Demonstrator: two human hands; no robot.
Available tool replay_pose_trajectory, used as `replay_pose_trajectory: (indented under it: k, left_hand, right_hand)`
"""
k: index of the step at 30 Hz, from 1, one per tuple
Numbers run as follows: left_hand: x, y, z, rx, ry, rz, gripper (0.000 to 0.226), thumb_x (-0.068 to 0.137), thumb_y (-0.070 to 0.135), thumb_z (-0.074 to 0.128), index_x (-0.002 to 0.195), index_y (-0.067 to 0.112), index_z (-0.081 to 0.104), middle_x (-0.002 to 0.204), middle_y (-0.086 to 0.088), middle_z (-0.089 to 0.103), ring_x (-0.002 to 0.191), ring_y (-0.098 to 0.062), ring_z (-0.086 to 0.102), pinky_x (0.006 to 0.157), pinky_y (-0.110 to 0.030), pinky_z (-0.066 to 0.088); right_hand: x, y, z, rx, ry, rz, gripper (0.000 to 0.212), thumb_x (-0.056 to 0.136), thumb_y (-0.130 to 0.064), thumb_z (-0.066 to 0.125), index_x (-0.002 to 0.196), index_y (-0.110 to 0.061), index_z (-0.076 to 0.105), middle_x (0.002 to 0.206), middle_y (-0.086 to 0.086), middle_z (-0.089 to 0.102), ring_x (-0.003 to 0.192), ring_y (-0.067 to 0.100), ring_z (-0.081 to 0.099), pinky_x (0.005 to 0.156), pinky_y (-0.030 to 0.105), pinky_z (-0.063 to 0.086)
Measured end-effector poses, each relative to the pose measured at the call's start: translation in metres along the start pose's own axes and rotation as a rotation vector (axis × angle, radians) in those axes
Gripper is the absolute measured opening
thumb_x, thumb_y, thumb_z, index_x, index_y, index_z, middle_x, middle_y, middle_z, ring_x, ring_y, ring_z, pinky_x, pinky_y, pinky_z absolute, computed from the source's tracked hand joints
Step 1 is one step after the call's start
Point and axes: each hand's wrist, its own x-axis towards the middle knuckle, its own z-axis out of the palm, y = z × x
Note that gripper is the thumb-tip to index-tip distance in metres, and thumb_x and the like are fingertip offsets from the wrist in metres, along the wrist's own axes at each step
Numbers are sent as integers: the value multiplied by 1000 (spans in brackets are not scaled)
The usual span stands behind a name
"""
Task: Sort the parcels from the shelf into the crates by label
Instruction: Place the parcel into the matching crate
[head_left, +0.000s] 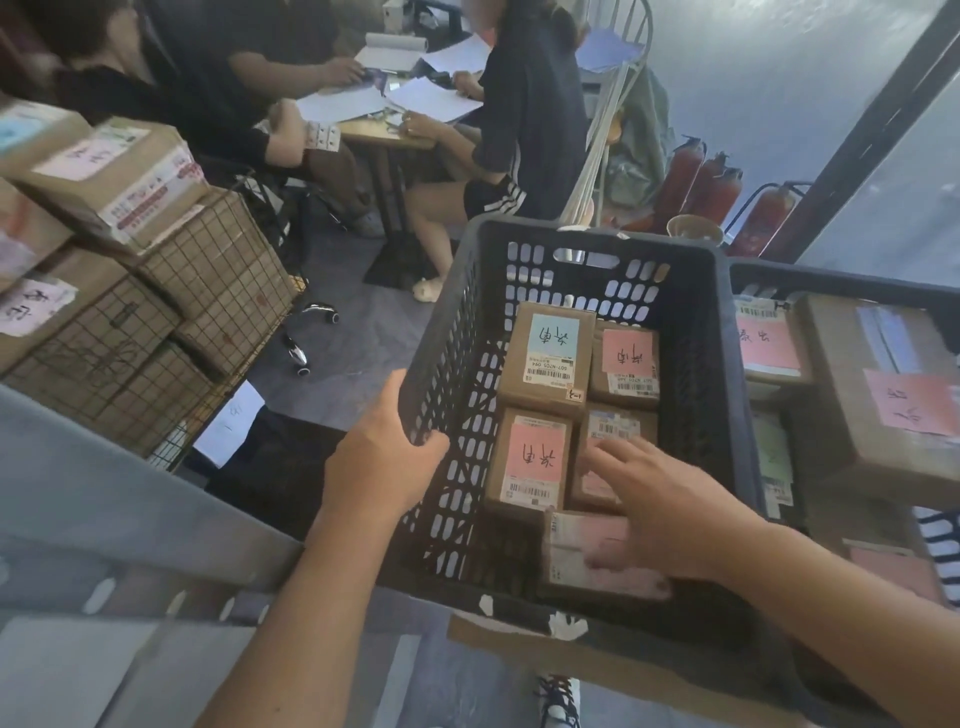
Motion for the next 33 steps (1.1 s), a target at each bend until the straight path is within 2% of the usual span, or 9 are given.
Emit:
replay_pose_trajectory:
  k: [4, 7, 10, 13, 17, 20, 23, 27, 33]
  left_hand:
    - [-8, 2, -3, -34, 43, 58, 82, 90, 52, 68, 155, 45, 19, 149, 7, 52, 123, -21, 61, 94, -44, 54]
    - [-14, 2, -3, -37, 61, 113, 83, 88, 52, 69, 156, 43, 23, 151, 6, 49, 127, -20, 59, 95, -45, 55]
    - [-18, 2, -3, -50, 82, 156, 82, 88, 48, 72, 156, 40, 28, 154, 6, 47, 135, -21, 51, 100, -47, 52]
    - [-24, 2, -3, -97, 96, 190, 80, 86, 46, 72, 155, 37, 33, 153, 7, 47, 138, -18, 45, 106, -50, 48]
    - [-43, 5, -4, -134, 79, 213, 79, 85, 46, 72, 154, 41, 33, 158, 8, 40, 150, -18, 33, 115, -58, 42]
    - [-63, 8, -8, -142, 76, 218, 77, 86, 45, 71, 153, 45, 32, 162, 11, 35, 157, -18, 21, 120, -59, 35]
    - [-88, 13, -16, -150, 116, 215, 76, 84, 54, 67, 151, 47, 32, 160, 14, 36, 156, -16, 23, 120, -59, 36]
    - [-125, 22, -23, -133, 213, 157, 75, 85, 49, 68, 151, 49, 33, 158, 18, 36, 153, -12, 28, 120, -56, 38]
    - [-205, 46, -29, -131, 484, -14, 71, 84, 47, 71, 147, 51, 38, 153, 23, 41, 144, -6, 39, 115, -47, 44]
  right_hand:
    - [-40, 0, -24, 270, 223, 29, 102, 73, -81, 72, 155, -55, 19, 159, -31, 26, 141, -7, 26, 116, 31, 39]
    - [-69, -4, -23, 496, 398, 86, 103, 68, -79, 78, 150, -68, 18, 153, -42, 28, 137, -14, 31, 113, 32, 38]
    - [-90, -10, -17, 684, 537, 151, 105, 61, -76, 80, 148, -71, 21, 143, -55, 31, 131, -29, 28, 113, 31, 31]
    - [-106, -14, -12, 813, 602, 163, 103, 63, -67, 84, 148, -71, 26, 142, -52, 39, 133, -29, 31, 115, 25, 28]
    - [-125, -7, -11, 873, 625, 156, 103, 65, -62, 84, 150, -68, 26, 147, -44, 43, 134, -26, 34, 116, 26, 28]
    - [-133, 5, -12, 884, 635, 139, 103, 65, -59, 84, 150, -68, 27, 143, -49, 42, 130, -31, 33, 115, 21, 25]
    - [-133, 13, -16, 874, 627, 81, 103, 65, -58, 84, 150, -67, 28, 146, -45, 43, 138, -22, 34, 119, 25, 26]
    - [-124, 20, -25, 838, 554, -70, 107, 63, -64, 84, 152, -66, 26, 156, -37, 39, 148, -9, 32, 123, 35, 27]
    - [-111, 8, -45, 756, 421, -373, 116, 59, -72, 82, 152, -71, 12, 159, -39, 30, 148, -13, 27, 122, 36, 25]
